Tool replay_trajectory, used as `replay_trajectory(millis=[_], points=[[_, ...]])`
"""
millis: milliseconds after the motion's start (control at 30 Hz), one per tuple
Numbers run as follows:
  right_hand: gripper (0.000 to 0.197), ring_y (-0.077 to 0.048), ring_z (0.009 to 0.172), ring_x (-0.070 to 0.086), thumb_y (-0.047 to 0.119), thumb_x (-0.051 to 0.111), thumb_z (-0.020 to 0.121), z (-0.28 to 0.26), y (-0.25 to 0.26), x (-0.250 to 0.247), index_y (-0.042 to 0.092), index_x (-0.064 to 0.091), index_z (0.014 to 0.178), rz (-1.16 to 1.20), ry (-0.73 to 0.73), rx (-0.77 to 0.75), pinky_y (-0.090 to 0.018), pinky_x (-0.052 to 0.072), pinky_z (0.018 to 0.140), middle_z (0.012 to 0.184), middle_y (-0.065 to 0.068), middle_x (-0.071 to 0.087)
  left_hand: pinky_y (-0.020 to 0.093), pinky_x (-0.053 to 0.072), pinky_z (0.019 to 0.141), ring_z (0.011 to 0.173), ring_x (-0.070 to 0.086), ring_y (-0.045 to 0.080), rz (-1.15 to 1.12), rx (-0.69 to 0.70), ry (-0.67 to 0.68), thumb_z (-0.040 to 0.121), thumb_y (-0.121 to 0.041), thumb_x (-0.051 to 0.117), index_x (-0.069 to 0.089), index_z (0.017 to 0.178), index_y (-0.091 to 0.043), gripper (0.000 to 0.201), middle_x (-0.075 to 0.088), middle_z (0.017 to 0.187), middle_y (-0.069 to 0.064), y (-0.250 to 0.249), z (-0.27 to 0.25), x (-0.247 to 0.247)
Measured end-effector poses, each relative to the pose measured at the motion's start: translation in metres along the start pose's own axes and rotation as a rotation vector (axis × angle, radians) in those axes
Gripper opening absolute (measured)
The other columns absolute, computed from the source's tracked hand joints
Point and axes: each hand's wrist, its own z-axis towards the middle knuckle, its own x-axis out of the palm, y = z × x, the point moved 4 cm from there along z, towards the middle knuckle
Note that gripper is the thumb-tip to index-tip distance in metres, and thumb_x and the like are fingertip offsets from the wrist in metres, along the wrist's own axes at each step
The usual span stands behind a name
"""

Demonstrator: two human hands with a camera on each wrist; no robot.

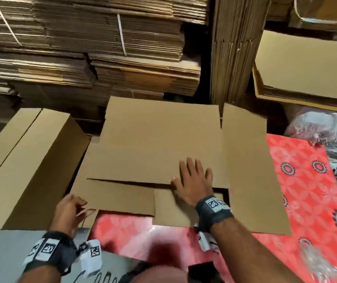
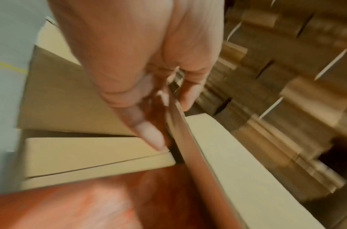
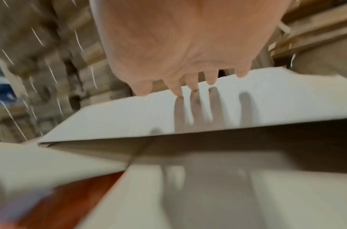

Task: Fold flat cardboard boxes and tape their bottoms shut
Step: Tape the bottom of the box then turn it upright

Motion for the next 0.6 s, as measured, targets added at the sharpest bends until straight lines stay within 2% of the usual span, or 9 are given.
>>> replay_trajectory(millis=[33,67,100,167,233,300,433,533,600], points=[[0.072,-0.031,0.157,-0.004,0.062,0.021,0.101,0.003,0.001,0.025,0.029,0.006,0.163,-0.007,0.111,0.019,-0.064,0.003,0.121,0.172,0.000,-0.007,0.035,0.059,0.063,0.092,0.057,0.029,0.062,-0.031,-0.033,0.090,0.004,0.050,0.058,0.108,-0.005,0.022,0.060,0.098,0.016,0.011,0.005,-0.002],[0.072,-0.032,0.157,-0.008,0.062,0.022,0.101,0.003,0.002,0.050,0.031,0.003,0.163,0.008,0.220,0.038,-0.066,0.003,0.121,0.171,0.002,-0.012,0.041,0.059,0.073,0.098,0.060,0.031,0.157,-0.050,-0.039,0.090,-0.005,0.057,0.055,0.115,-0.003,0.026,0.064,0.105,0.019,0.023,0.013,-0.005],[0.073,-0.034,0.156,-0.013,0.062,0.024,0.101,0.002,0.002,0.070,0.032,-0.002,0.163,0.028,0.304,0.049,-0.067,0.003,0.120,0.170,0.003,-0.017,0.048,0.057,0.084,0.105,0.061,0.035,0.297,-0.051,-0.049,0.085,-0.017,0.067,0.051,0.128,-0.002,0.048,0.065,0.114,0.021,0.032,0.019,-0.008],[0.075,-0.034,0.155,-0.020,0.061,0.026,0.102,0.003,0.001,0.093,0.034,-0.009,0.162,0.043,0.369,0.057,-0.069,0.004,0.120,0.169,0.005,-0.023,0.056,0.048,0.100,0.117,0.056,0.042,0.718,0.062,-0.088,0.076,-0.030,0.080,0.045,0.141,-0.001,0.080,0.060,0.130,0.026,0.034,0.024,-0.010],[0.075,-0.033,0.155,-0.019,0.063,0.026,0.101,0.009,0.003,0.091,0.036,-0.008,0.162,0.078,0.376,0.058,-0.069,0.004,0.119,0.169,0.007,-0.022,0.057,0.041,0.106,0.129,0.045,0.044,1.044,0.276,-0.092,0.078,-0.034,0.081,0.042,0.143,0.000,0.083,0.047,0.143,0.026,0.024,0.019,0.002],[0.076,-0.031,0.157,-0.006,0.063,0.032,0.098,0.013,0.004,0.075,0.035,0.003,0.162,0.094,0.324,0.045,-0.068,0.008,0.118,0.171,0.006,-0.009,0.060,0.032,0.113,0.143,0.030,0.039,1.177,0.507,0.023,0.077,-0.044,0.078,0.034,0.148,-0.008,0.090,0.028,0.158,0.018,0.009,0.004,0.029],[0.091,-0.023,0.154,0.011,0.052,0.060,0.086,0.008,0.008,0.025,0.029,0.012,0.159,0.092,-0.014,0.070,-0.059,0.023,0.116,0.170,0.000,0.007,0.060,0.014,0.119,0.156,0.004,0.024,1.345,0.848,0.158,0.077,-0.063,0.067,0.019,0.156,-0.019,0.102,-0.006,0.170,0.002,-0.012,-0.017,0.080],[0.105,-0.023,0.157,0.005,0.047,0.068,0.085,0.001,-0.001,-0.006,0.028,0.000,0.162,0.053,-0.156,0.142,-0.059,0.021,0.118,0.171,-0.001,-0.002,0.065,0.013,0.117,0.156,0.003,0.024,1.357,1.101,0.234,0.075,-0.076,0.051,0.016,0.158,-0.023,0.104,-0.008,0.171,0.001,-0.037,-0.037,0.123],[0.106,-0.023,0.157,0.005,0.049,0.069,0.085,0.001,-0.014,-0.020,0.028,0.000,0.162,0.012,-0.206,0.171,-0.060,0.018,0.119,0.171,-0.001,0.002,0.066,0.012,0.116,0.156,0.004,0.023,1.376,1.204,0.286,0.077,-0.075,0.052,0.015,0.159,-0.024,0.104,-0.002,0.171,0.002,-0.047,-0.045,0.149]])
